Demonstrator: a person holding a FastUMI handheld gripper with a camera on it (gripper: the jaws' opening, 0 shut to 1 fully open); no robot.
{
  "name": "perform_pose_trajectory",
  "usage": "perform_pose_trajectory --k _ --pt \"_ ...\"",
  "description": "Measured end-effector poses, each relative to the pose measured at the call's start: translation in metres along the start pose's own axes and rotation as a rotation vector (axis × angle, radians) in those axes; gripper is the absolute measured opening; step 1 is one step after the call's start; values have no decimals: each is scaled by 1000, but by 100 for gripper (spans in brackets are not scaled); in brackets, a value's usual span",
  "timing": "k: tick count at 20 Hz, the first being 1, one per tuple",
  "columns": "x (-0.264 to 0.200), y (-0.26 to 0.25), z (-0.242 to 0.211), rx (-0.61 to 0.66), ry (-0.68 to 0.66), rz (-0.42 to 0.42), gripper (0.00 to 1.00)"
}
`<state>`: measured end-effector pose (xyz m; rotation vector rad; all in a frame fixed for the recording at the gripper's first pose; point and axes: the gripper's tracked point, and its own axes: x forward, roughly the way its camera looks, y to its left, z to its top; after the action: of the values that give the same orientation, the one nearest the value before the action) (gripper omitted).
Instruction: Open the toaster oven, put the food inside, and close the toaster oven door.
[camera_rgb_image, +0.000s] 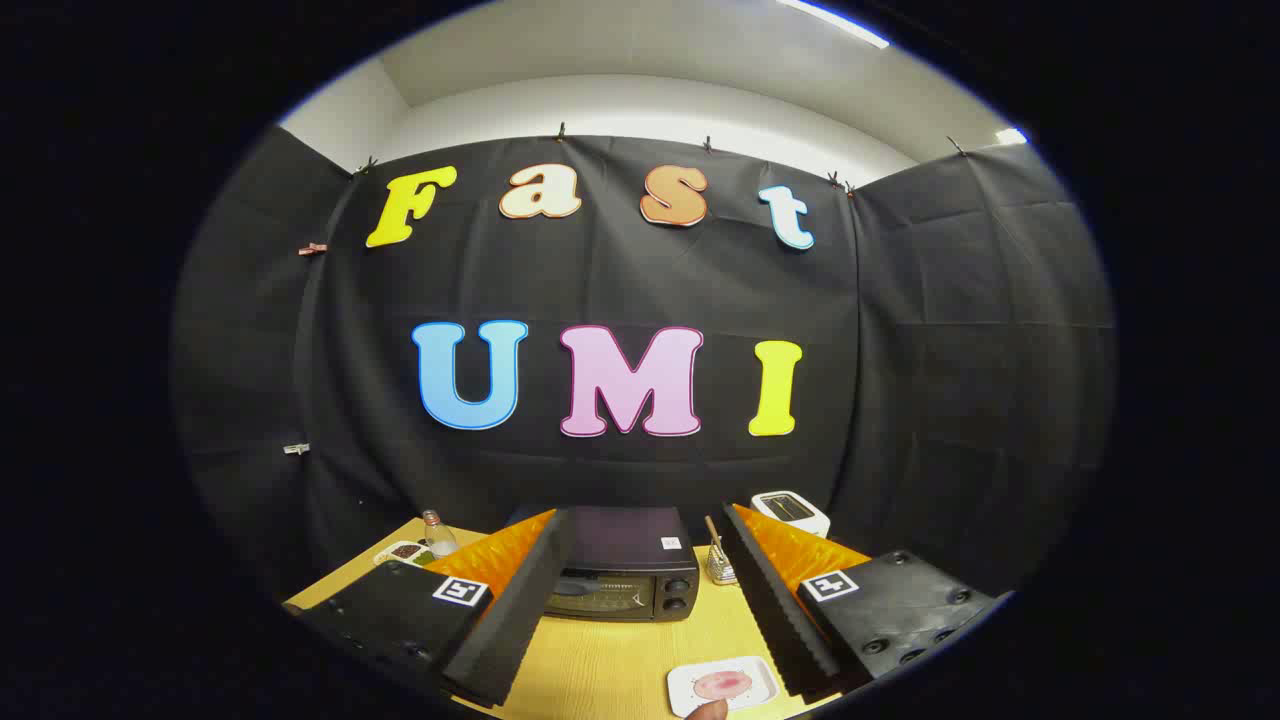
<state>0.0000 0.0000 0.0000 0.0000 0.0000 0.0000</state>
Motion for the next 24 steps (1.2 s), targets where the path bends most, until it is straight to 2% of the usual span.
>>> perform_pose_trajectory --k 17,20,24 --pt "4 0 -9 2 15 -32 98" --pt "16 13 -26 20 51 -20 97" --pt "51 44 -73 36 165 23 98"
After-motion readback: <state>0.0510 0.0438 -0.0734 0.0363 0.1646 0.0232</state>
